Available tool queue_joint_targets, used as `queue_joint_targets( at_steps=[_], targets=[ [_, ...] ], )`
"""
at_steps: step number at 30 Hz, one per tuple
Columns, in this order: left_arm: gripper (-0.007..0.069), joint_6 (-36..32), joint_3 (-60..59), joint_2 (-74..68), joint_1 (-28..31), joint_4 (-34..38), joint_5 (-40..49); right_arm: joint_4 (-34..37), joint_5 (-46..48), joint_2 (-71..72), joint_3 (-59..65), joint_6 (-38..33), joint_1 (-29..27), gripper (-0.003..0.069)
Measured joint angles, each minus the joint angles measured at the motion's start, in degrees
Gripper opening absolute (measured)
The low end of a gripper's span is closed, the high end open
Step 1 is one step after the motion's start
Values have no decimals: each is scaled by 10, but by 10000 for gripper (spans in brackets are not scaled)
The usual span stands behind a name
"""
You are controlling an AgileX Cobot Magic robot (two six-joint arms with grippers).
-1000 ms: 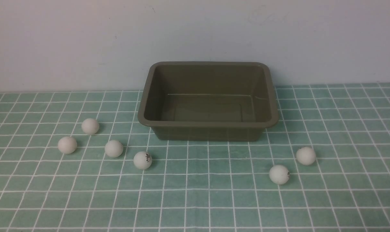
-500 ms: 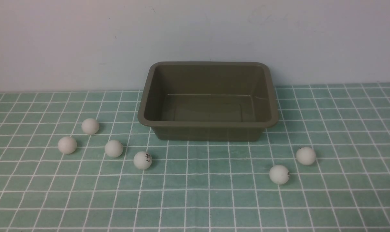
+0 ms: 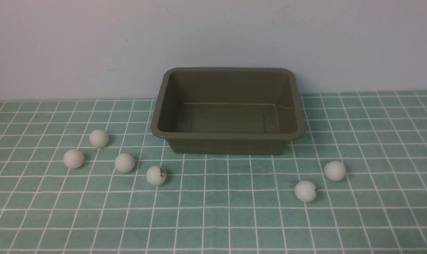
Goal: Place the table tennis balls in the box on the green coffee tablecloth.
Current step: 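Reach for and grasp a ping pong ball on the table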
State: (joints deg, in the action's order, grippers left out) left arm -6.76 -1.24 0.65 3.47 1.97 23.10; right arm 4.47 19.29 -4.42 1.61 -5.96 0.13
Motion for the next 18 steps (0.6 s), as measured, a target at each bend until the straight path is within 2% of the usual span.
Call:
queue_joint_targets(
  at_steps=[7, 18],
  targets=[
    [510, -19, 0, 0, 0, -30, 0, 10, -21, 0, 0, 1, 0, -18],
    [510, -22, -2, 0, 0, -30, -9, 134, -140, 0, 0, 2, 0, -18]
  ],
)
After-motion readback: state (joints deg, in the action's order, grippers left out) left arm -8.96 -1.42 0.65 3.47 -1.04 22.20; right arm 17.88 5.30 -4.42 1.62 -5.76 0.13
